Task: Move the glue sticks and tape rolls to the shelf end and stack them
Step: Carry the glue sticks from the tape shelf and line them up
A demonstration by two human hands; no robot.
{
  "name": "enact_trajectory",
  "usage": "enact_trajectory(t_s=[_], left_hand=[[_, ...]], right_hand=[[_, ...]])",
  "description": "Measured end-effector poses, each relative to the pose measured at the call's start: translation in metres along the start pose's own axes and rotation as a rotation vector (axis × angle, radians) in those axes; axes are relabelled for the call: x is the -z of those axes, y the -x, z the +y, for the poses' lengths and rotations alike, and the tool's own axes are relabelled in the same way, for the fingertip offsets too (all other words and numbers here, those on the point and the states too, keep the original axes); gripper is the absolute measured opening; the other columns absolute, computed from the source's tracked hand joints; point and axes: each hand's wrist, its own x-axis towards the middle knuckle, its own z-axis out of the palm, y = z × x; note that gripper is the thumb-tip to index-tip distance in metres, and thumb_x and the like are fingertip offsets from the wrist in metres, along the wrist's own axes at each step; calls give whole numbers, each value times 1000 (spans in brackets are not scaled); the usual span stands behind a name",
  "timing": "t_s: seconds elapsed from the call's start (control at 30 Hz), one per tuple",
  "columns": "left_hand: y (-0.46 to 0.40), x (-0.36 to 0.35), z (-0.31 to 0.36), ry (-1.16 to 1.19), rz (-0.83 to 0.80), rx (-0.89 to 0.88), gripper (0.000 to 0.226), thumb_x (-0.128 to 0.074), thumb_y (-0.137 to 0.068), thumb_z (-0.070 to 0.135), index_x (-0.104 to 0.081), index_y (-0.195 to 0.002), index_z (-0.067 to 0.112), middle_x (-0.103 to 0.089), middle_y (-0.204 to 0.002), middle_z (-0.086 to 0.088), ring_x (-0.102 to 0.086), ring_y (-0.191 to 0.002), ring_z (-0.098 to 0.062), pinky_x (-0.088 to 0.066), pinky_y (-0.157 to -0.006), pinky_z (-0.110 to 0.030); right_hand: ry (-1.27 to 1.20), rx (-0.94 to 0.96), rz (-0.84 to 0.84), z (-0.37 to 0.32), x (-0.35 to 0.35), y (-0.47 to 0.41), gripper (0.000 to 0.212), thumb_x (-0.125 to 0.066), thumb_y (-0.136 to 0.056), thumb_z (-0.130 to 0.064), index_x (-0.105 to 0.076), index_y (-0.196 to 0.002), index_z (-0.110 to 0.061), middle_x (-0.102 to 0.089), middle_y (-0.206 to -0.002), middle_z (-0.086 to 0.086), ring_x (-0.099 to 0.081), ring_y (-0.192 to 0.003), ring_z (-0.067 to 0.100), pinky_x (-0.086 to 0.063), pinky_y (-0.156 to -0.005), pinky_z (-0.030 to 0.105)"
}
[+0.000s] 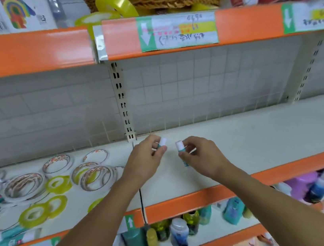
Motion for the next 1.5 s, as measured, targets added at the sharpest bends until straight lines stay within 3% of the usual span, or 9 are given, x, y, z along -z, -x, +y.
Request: enact_trajectory(t_s=[0.2,0.5,0.63,0.77,1.07,1.2,1.33,1.5], left_hand=[[-11,-42,28,55,-89,-29,14,-62,-94,34,-59,-105,26,-61,-99,13,-64,-90,-7,-58,-78,-39],[-31,-121,100,83,-159,-85,18,-64,-92,36,-59,-107,26,-63,-104,10,-63,-91,-6,-59,-79,-40],[-41,-163,140,73,-177,-131,18,-63,-93,34,-60,-108,25,-63,-104,9,-64,-90,-7,-59,-78,-36],[-50,-208,180,15,-187,-199,18,-62,-94,34,-59,-108,23,-64,-105,6,-65,-88,-14,-58,-75,-37],[-65,-303,255,-417,-206,-455,18,-55,-97,35,-56,-112,25,-64,-104,3,-60,-94,-22,-50,-76,-37],[-74,-339,281,-499,-242,-543,20,-53,-98,35,-54,-116,26,-62,-109,3,-59,-99,-22,-45,-73,-33],[-89,-375,307,-544,-282,-611,22,-51,-98,35,-54,-117,25,-61,-110,3,-59,-101,-23,-47,-77,-35],[-116,-427,342,-548,-308,-695,23,-50,-99,34,-54,-119,24,-60,-112,2,-59,-103,-23,-49,-79,-37]], right_hand=[[51,-68,65,27,42,17,16,-73,-88,-31,-67,-93,-17,-70,-85,-3,-70,-66,11,-57,-69,30],[81,-136,117,81,128,37,15,-72,-88,-30,-67,-95,-16,-71,-84,-3,-69,-67,10,-57,-72,29],[183,-151,128,115,177,44,17,-71,-89,-34,-67,-94,-18,-70,-86,-3,-67,-77,12,-55,-75,33],[283,-164,142,146,226,53,13,-71,-85,-27,-68,-95,-19,-67,-85,-4,-64,-81,16,-53,-78,35],[510,-219,178,221,314,83,18,-61,-90,-26,-69,-105,-19,-67,-92,0,-60,-90,21,-49,-74,32],[575,-220,206,249,343,92,21,-57,-95,-34,-68,-104,-19,-68,-97,3,-60,-92,23,-45,-71,32],[624,-264,205,277,370,97,21,-58,-92,-25,-67,-110,-17,-66,-104,6,-60,-96,26,-52,-75,38],[711,-321,187,314,409,94,24,-56,-93,-21,-65,-115,-19,-62,-110,3,-59,-101,24,-50,-72,37]])
